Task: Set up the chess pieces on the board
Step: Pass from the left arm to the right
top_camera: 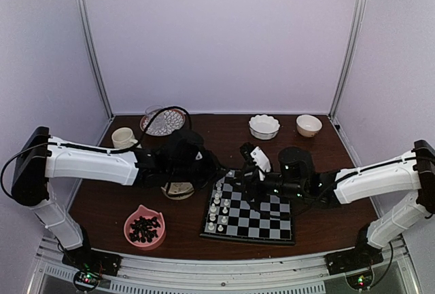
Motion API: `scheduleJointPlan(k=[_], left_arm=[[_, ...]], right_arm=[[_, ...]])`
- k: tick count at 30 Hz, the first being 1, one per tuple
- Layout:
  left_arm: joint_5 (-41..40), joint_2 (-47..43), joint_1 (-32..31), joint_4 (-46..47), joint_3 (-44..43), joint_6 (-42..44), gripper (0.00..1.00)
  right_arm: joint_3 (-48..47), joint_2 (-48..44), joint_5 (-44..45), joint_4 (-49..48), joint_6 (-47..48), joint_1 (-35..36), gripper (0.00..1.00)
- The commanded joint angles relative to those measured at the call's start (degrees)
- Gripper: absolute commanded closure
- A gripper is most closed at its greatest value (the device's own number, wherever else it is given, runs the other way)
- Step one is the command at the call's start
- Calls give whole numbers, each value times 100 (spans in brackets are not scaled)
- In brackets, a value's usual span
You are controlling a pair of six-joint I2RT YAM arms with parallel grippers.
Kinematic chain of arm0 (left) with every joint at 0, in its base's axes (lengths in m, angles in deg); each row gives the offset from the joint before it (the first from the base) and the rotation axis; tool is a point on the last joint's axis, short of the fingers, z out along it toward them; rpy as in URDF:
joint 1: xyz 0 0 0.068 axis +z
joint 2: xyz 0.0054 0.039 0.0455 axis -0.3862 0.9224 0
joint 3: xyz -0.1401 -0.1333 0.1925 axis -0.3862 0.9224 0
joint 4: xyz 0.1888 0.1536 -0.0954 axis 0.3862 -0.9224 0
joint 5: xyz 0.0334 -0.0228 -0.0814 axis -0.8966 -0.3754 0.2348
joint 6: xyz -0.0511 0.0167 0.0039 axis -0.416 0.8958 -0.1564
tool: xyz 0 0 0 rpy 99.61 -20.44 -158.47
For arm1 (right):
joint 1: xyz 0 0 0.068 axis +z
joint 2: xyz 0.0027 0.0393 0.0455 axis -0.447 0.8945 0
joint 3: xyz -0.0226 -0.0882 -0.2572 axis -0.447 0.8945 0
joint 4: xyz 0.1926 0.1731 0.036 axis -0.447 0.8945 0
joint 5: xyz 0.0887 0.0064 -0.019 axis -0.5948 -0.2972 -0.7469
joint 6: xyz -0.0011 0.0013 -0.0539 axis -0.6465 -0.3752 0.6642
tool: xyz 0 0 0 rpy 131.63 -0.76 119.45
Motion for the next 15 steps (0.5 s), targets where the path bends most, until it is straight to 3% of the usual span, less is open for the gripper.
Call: scheduleJointPlan(k=[1,15], left_arm=[[61,43,-70,389,9,-103,86],[131,166,-188,483,-8,-182,87]], right_arm=[[-155,94,206,-79,-18,-22,67],[-190,163,388,-70,-63,-35,74]])
